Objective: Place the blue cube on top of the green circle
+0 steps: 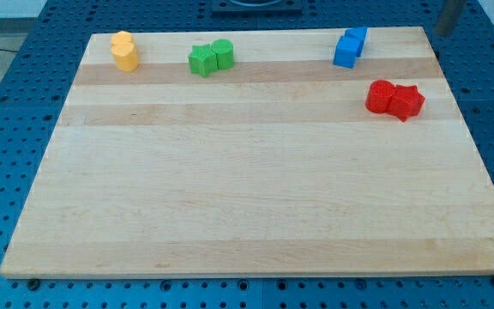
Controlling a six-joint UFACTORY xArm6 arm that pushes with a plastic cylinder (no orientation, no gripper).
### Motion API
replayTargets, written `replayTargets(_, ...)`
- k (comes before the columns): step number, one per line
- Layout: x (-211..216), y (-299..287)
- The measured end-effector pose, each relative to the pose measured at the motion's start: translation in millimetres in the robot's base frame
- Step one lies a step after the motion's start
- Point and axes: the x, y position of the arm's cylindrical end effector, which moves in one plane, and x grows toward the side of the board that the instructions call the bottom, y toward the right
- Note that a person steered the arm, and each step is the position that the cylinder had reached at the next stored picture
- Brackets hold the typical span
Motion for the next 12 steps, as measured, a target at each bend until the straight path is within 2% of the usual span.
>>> replayTargets(3,2,6)
replayTargets(4,5,-17)
replayTargets(6,69,-191)
replayTargets(7,97,-309)
replayTargets(8,100,-328)
replayTargets(9,100,-312)
replayTargets(10,100,-246)
replayTargets(11,69,-202)
replayTargets(12,33,-211)
